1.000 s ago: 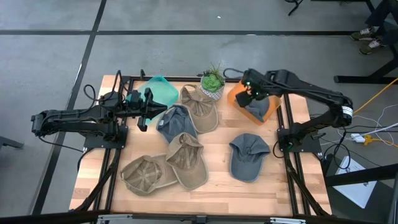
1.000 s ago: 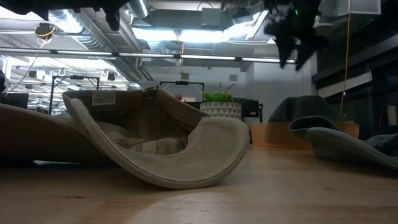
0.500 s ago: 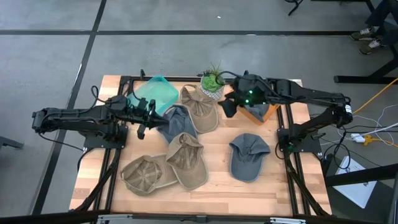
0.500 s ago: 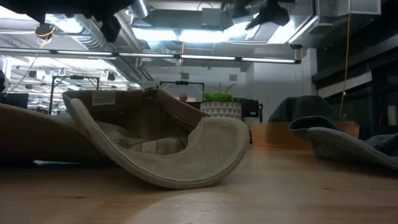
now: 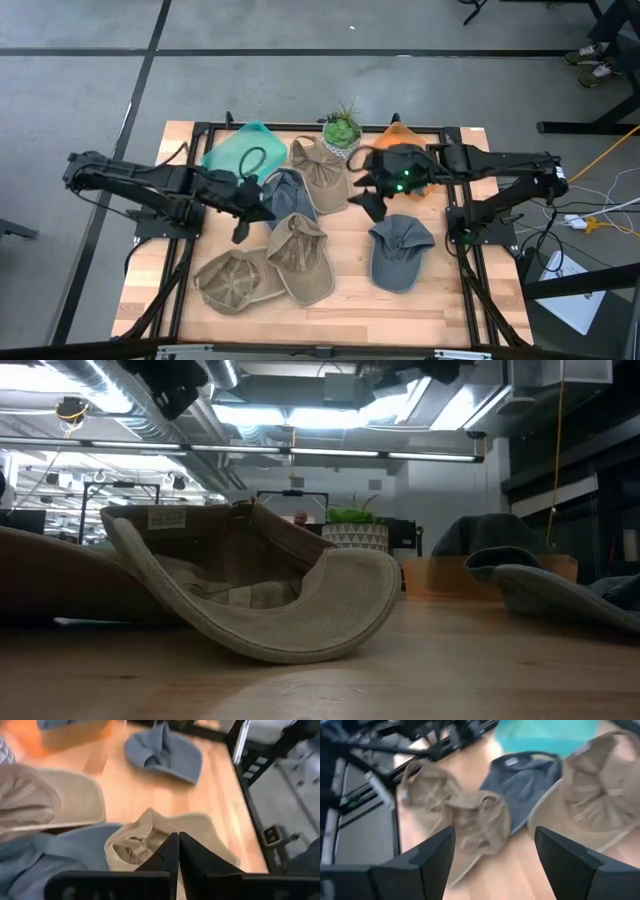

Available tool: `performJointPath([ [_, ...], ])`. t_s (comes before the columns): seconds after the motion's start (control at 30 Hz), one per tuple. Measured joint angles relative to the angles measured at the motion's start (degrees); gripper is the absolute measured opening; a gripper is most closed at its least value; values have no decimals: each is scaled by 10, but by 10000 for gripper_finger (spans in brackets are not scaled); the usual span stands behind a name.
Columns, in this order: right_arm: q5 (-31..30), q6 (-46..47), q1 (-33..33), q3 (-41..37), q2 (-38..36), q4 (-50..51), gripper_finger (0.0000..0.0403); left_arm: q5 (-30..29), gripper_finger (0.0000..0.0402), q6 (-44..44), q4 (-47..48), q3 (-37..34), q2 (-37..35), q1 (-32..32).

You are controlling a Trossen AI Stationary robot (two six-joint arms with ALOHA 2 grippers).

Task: Pick & Place hat
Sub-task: Put the bottom right brown cap into the green bin

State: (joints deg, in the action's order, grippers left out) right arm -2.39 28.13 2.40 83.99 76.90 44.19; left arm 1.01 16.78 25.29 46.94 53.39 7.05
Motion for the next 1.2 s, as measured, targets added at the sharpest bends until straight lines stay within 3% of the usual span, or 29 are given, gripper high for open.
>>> performJointPath([
  [0.23, -9, -18, 66, 0, 0, 39, 271, 5, 61, 27, 59, 78, 98, 33],
  [0.37, -55, -19, 105, 0, 0, 59, 271, 18, 106, 65, 62, 95, 152, 50],
  [0.73, -178, 27, 174, 0, 0, 104, 271, 27, 218, 63, 81, 96, 256, 55],
  [0.93, -191, 47, 179, 0, 0, 119, 271, -20, 244, 47, 80, 96, 276, 56],
  [1.07, -191, 60, 179, 0, 0, 119, 271, -76, 246, 66, 83, 96, 288, 57],
  [1.2, -207, 59, 179, 0, 0, 119, 271, -94, 244, 102, 80, 96, 302, 57],
])
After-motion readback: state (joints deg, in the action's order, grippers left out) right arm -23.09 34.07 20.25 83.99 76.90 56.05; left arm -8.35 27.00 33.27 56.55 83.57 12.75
